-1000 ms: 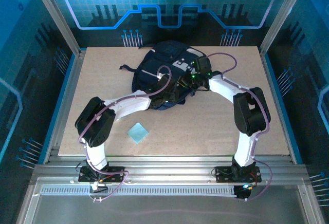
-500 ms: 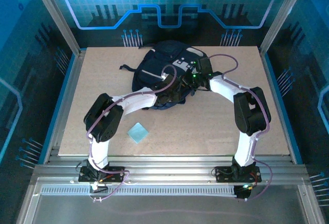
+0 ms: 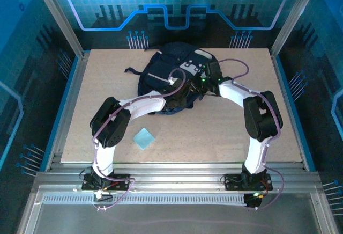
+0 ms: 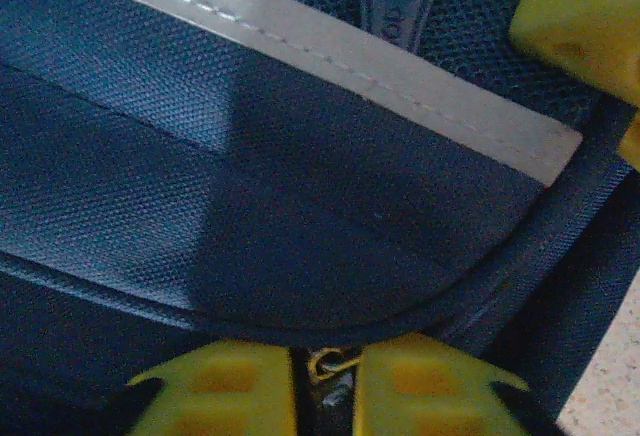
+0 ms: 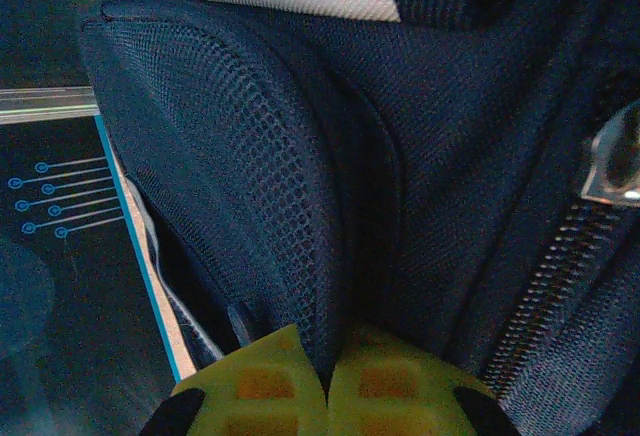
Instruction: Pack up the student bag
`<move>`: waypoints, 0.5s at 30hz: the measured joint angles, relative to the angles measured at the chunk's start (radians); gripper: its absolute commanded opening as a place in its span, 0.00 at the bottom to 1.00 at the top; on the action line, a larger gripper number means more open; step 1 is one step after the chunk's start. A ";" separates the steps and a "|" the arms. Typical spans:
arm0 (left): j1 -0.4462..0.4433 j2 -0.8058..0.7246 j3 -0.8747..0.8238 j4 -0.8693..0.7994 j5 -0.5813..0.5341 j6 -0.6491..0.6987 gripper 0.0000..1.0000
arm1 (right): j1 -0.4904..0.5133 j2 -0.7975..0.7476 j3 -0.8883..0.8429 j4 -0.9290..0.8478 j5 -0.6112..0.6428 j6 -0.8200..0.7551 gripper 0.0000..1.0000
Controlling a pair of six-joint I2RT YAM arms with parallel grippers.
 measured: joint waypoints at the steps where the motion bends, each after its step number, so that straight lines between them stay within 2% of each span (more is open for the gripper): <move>1: 0.000 -0.003 0.000 -0.002 0.006 0.002 0.08 | -0.001 0.000 0.000 -0.001 -0.001 -0.003 0.00; 5: 0.016 -0.032 0.000 -0.025 0.070 0.008 0.00 | -0.009 -0.002 0.000 -0.009 -0.008 -0.034 0.00; 15: 0.098 -0.074 0.005 -0.068 0.299 0.095 0.00 | -0.019 -0.015 0.001 -0.023 -0.026 -0.115 0.00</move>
